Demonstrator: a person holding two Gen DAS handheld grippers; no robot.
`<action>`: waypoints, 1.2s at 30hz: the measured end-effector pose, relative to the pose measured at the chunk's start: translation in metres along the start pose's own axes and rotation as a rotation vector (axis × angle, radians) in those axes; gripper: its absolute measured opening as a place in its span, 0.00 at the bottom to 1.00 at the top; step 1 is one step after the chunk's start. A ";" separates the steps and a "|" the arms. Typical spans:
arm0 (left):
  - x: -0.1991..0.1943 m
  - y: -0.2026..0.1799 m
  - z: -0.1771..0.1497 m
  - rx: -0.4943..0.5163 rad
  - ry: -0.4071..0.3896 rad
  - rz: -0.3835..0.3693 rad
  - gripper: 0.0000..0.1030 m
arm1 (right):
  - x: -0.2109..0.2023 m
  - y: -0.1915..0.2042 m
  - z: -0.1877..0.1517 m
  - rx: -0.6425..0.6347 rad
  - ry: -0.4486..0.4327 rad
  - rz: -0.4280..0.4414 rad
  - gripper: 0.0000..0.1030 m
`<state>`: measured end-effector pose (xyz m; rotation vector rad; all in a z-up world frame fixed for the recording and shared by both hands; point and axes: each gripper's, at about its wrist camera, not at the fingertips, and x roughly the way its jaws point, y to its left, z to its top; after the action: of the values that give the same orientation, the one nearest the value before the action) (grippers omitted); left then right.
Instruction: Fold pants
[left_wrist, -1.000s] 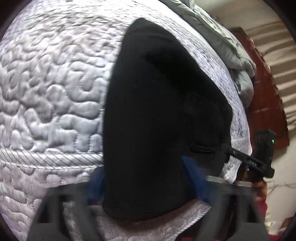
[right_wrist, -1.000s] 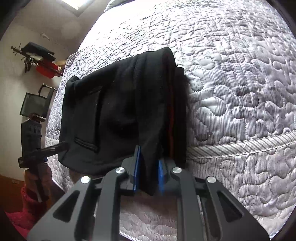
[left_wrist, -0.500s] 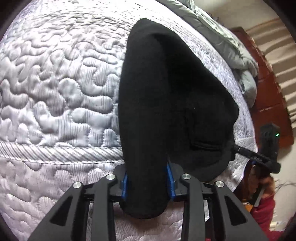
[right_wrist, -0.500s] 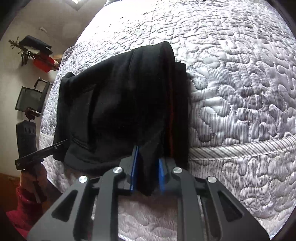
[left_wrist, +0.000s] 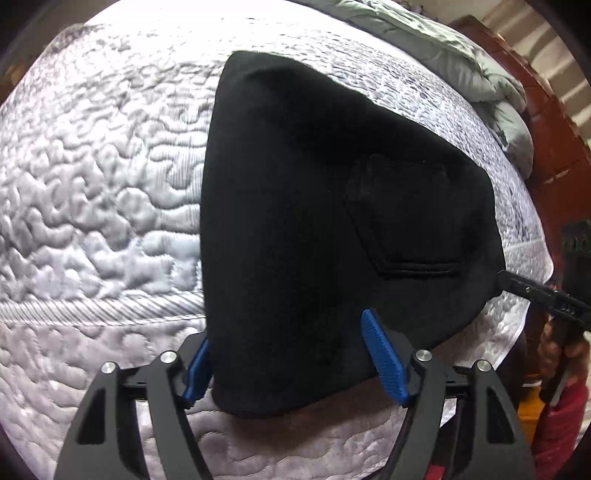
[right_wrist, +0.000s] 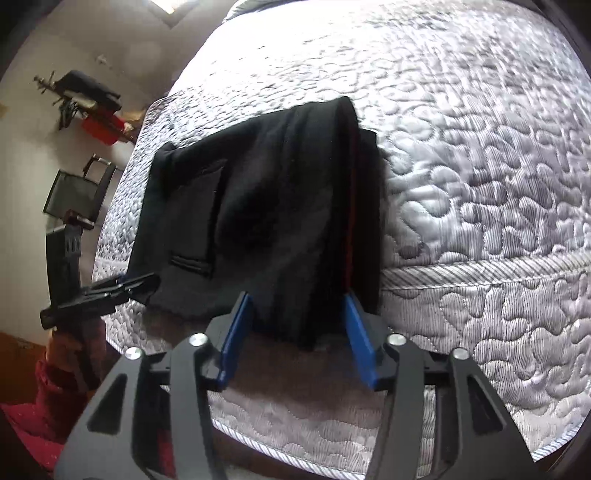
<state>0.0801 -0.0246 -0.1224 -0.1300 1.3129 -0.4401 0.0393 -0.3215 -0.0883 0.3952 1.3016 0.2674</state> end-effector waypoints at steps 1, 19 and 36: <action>0.004 0.002 -0.004 -0.012 0.000 -0.008 0.73 | 0.001 -0.002 0.001 -0.006 0.000 -0.007 0.27; -0.015 0.006 0.009 0.023 -0.023 0.035 0.77 | -0.017 -0.007 0.001 -0.027 0.003 -0.136 0.37; 0.018 -0.014 0.033 0.041 0.035 0.063 0.82 | 0.023 0.000 0.028 -0.010 0.095 -0.222 0.70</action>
<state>0.1119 -0.0490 -0.1253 -0.0468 1.3375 -0.4171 0.0719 -0.3162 -0.1026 0.2291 1.4235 0.1072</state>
